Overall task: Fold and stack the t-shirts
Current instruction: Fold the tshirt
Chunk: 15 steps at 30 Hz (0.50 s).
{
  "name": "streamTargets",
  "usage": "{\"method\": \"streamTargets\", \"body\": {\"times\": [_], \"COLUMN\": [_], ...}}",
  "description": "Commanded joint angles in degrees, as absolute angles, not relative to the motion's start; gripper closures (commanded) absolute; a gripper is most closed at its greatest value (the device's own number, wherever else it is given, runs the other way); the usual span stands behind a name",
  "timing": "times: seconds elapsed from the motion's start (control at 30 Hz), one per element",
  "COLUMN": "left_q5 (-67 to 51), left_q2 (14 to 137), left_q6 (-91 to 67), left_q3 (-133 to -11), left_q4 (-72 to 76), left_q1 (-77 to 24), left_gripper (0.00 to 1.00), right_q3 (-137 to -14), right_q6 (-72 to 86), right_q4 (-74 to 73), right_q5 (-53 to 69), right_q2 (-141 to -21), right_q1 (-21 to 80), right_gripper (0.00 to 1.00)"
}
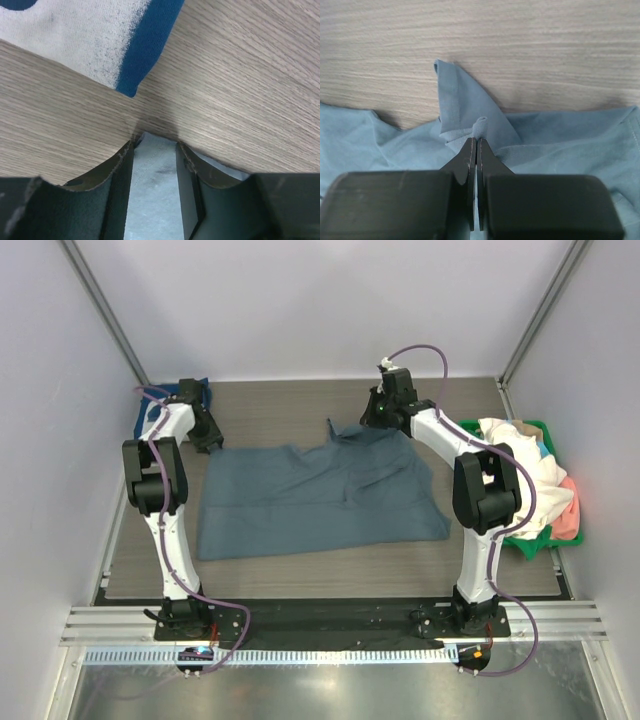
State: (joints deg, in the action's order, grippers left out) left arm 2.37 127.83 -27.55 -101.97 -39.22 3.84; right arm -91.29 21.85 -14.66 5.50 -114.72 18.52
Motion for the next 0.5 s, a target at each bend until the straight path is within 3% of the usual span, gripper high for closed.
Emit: {"method": "streamTargets", "body": {"times": [0.0,0.1,0.33,0.47], "left_q5": [1.3,-1.4,-2.8,-2.2], "left_q2": [129.0,129.5,129.1,125.4], "left_q6": [-26.0,-26.1,-26.1,-26.5], "left_q3": [-103.5,-102.8,-102.0,-101.5], "left_q4": [-37.2,-36.4,-35.2,-35.9], "left_q1": [4.1,4.0,4.0,4.0], "left_gripper": [0.6,0.63,1.0,1.0], "right_q3": [-90.7,-90.2,-87.6,-86.5], "right_q6": [22.5,22.5,22.5,23.0], "right_q4": [-12.4,-12.3,-12.2,-12.0], "right_q5": [6.3,6.3,6.6,6.6], "right_q2": [-110.0,-109.7,-108.4,-105.6], "right_q1": [18.6,18.6,18.5,18.0], "right_gripper": [0.99,0.99,0.99,0.99]}}
